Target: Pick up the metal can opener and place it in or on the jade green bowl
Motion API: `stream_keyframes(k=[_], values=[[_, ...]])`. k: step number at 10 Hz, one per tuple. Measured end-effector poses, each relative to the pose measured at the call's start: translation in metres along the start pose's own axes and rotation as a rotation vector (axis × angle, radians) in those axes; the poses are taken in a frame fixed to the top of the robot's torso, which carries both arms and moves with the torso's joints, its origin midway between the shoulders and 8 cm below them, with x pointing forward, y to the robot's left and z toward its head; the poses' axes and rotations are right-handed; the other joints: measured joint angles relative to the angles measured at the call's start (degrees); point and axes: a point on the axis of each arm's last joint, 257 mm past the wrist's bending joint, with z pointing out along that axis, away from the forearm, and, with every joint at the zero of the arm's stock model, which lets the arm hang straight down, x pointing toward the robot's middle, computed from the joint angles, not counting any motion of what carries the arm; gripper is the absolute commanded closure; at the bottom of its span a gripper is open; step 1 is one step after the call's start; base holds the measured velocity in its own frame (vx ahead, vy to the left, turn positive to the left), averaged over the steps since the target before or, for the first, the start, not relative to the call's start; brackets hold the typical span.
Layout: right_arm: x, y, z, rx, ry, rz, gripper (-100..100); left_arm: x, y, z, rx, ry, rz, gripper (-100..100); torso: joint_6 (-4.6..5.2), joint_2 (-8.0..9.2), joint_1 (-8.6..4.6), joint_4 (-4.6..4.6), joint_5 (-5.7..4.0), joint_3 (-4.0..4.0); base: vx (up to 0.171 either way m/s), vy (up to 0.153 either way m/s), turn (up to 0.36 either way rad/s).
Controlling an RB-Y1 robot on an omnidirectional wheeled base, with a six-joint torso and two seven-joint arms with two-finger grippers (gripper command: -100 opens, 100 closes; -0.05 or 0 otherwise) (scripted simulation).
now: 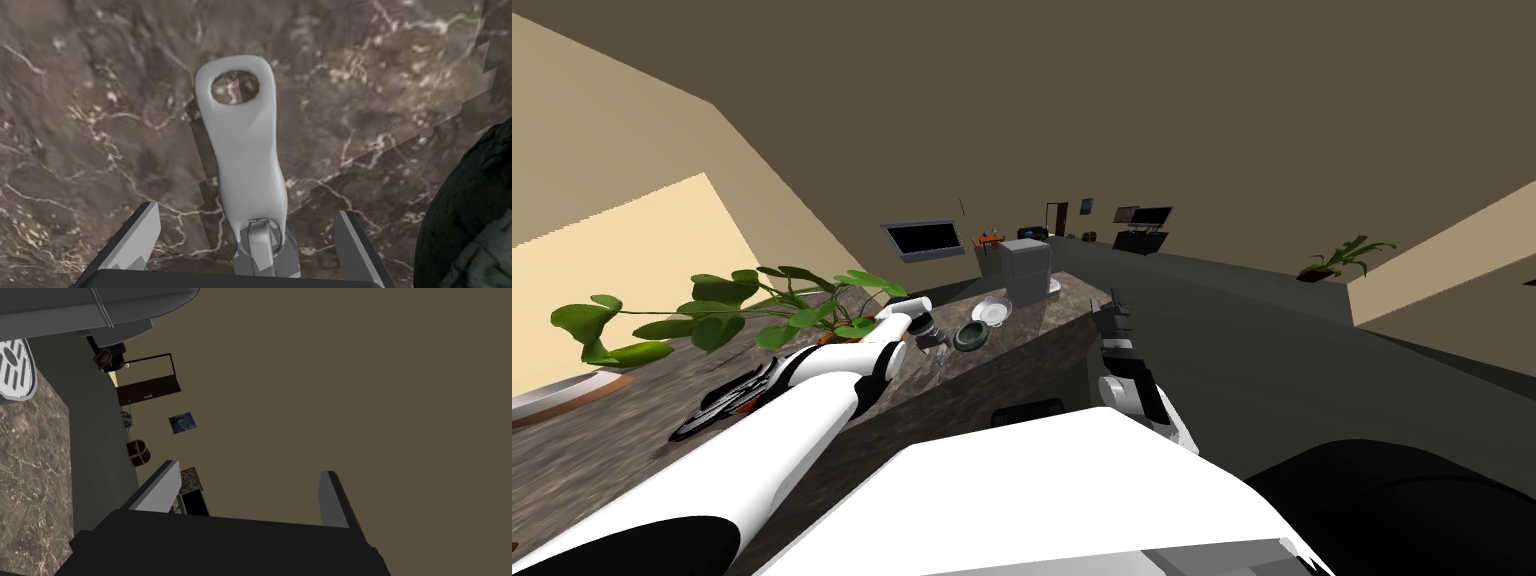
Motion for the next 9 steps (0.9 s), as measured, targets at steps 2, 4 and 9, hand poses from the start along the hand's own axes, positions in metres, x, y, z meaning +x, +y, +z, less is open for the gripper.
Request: stream_keyframes(k=[2, 4, 9], values=[[0.0, 0.0, 0.0, 0.0, 0.0, 0.0, 0, -0.002, -0.001, 0.006, 0.0, -0.002, 0.002, -100, -0.02, -0.03, -0.04, -0.01, 0.0, -0.02, 0.014, -0.018, 0.053], [0.0, 0.0, 0.0, 0.0, 0.0, 0.0, 0, -0.005, -0.002, 0.021, 0.001, -0.003, 0.008, -100, -0.01, -0.05, -0.05, -0.02, -0.01, -0.03, 0.009, -0.012, 0.032], [0.0, 0.0, 0.0, 0.0, 0.0, 0.0, 0, -0.005, -0.003, 0.022, 0.001, -0.001, 0.007, 100, 0.06, -0.01, 0.03, -0.01, 0.01, -0.01, 0.0, 0.0, 0.002]])
